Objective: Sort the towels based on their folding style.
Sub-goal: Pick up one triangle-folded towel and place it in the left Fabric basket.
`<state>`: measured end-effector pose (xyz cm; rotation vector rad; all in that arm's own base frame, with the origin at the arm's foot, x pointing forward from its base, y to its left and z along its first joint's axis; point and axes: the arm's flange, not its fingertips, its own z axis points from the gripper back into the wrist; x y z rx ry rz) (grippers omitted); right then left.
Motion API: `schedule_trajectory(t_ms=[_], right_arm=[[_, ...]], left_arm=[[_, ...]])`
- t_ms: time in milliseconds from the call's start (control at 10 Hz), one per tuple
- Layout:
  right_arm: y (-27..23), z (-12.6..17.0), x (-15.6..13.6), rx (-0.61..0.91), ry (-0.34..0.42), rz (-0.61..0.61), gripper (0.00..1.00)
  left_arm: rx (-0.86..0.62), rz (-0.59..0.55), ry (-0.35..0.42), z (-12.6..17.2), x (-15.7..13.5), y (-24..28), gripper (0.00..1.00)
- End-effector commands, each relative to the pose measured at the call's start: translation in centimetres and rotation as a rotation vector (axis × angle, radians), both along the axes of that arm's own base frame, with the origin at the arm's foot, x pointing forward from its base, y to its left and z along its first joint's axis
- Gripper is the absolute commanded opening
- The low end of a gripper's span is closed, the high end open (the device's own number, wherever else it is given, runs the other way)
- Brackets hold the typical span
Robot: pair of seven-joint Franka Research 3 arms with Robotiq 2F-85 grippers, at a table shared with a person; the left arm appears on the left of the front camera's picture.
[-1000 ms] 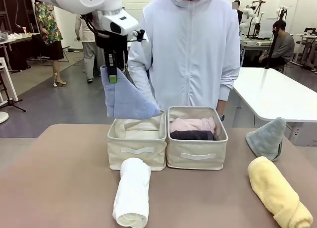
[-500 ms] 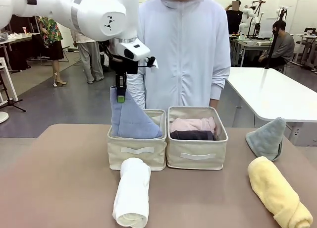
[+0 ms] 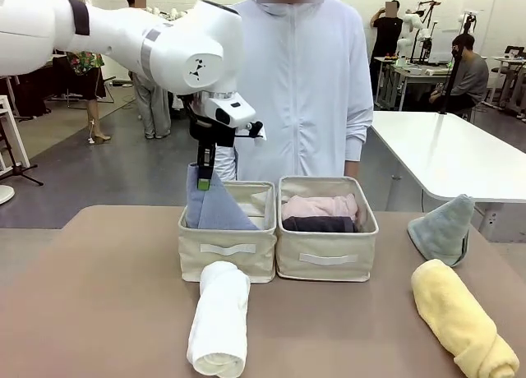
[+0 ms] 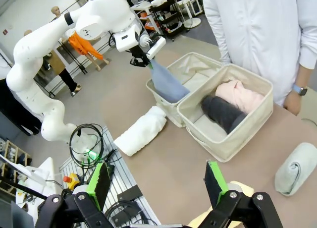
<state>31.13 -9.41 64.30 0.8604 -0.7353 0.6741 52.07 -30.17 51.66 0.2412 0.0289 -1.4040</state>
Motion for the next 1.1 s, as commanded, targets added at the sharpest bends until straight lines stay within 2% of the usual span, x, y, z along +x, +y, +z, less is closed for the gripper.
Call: schedule_trajectory(t_ms=[0, 400, 900, 1000], right_arm=[[0.1, 0.1, 0.2, 0.025, -0.025, 0.015, 1.00], [0.1, 0.1, 0.2, 0.025, -0.025, 0.015, 1.00], [0.1, 0.1, 0.2, 0.025, -0.025, 0.015, 1.00], [0.1, 0.1, 0.2, 0.025, -0.025, 0.015, 1.00]], left_arm=[[0.047, 0.007, 0.024, -0.9, 0.3, -0.3, 0.15], [0.082, 0.024, 0.108, -4.5, 0.0, -0.3, 0.15], [0.102, -0.006, 0.161, -7.2, -0.6, -1.0, 0.15], [0.095, -0.019, 0.160, -7.2, -0.7, -1.0, 0.54]])
